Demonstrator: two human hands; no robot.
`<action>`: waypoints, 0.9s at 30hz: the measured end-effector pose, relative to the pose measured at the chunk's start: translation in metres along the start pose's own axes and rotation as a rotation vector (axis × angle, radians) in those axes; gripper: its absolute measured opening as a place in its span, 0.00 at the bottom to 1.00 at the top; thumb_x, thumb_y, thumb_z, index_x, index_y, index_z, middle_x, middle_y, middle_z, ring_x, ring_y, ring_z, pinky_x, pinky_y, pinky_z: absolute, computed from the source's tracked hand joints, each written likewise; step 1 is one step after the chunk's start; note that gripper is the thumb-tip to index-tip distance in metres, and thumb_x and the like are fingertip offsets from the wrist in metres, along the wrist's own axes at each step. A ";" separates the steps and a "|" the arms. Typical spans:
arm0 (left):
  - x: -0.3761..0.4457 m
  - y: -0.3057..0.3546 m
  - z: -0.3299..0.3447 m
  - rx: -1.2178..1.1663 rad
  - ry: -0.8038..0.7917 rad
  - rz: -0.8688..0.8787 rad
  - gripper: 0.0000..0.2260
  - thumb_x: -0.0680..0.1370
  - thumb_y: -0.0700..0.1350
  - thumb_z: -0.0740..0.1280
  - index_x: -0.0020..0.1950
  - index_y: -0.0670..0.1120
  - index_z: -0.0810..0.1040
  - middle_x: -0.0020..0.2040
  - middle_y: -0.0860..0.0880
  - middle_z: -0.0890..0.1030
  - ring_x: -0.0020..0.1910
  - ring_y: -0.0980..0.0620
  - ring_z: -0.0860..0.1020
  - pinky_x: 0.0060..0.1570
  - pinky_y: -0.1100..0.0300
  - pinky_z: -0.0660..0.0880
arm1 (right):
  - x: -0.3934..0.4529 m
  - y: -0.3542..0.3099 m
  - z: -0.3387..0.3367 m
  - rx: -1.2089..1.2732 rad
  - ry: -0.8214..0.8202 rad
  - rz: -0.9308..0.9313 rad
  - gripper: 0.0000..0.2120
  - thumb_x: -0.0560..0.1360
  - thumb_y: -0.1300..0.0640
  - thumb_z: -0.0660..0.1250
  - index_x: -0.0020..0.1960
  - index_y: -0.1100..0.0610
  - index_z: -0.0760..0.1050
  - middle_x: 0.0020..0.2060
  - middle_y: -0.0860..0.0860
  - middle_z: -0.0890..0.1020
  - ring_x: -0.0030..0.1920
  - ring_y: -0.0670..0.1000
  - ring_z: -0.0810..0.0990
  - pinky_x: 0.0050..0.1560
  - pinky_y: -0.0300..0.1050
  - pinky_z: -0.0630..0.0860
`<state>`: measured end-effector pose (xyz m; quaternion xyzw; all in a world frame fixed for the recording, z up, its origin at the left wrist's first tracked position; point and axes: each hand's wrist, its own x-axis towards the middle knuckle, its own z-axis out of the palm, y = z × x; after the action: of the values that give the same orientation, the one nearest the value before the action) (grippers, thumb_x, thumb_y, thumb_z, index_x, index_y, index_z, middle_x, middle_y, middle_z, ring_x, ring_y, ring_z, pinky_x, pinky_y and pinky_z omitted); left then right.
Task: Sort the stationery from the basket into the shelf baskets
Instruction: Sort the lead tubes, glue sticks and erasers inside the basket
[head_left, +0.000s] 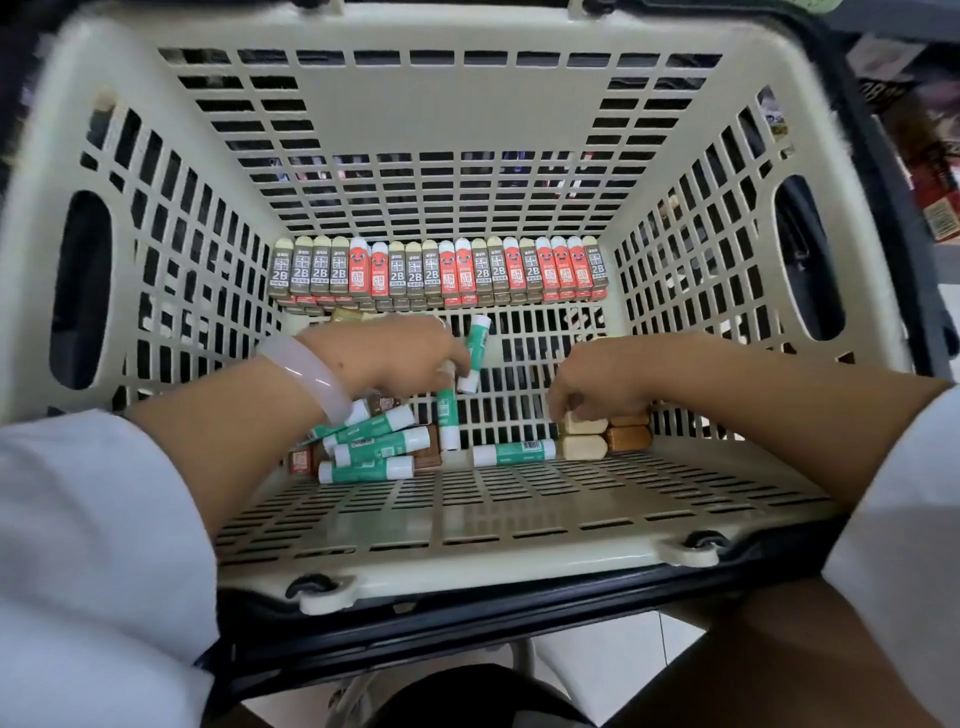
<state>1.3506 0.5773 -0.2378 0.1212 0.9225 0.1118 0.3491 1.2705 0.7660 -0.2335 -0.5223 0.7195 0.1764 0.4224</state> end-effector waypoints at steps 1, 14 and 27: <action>-0.005 -0.007 -0.006 -0.052 0.025 -0.035 0.12 0.80 0.46 0.59 0.61 0.47 0.75 0.57 0.47 0.77 0.54 0.50 0.75 0.55 0.55 0.71 | 0.000 0.000 -0.001 0.019 0.017 0.007 0.16 0.78 0.58 0.59 0.65 0.52 0.72 0.60 0.50 0.76 0.56 0.45 0.72 0.51 0.37 0.62; -0.021 -0.051 0.019 0.049 -0.233 -0.263 0.13 0.78 0.45 0.62 0.61 0.43 0.74 0.57 0.45 0.77 0.53 0.46 0.75 0.52 0.56 0.73 | 0.013 -0.009 -0.003 0.138 0.156 0.009 0.15 0.80 0.54 0.56 0.65 0.53 0.70 0.46 0.47 0.77 0.40 0.42 0.67 0.46 0.38 0.63; -0.034 -0.059 0.027 0.544 -0.221 -0.239 0.29 0.71 0.46 0.70 0.69 0.49 0.63 0.66 0.47 0.67 0.60 0.48 0.69 0.55 0.54 0.71 | 0.013 -0.008 -0.004 0.181 0.165 0.009 0.15 0.80 0.54 0.57 0.65 0.54 0.71 0.44 0.46 0.75 0.39 0.42 0.67 0.46 0.37 0.62</action>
<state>1.3849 0.5144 -0.2533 0.1125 0.8827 -0.1949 0.4127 1.2746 0.7524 -0.2396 -0.4914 0.7673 0.0688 0.4063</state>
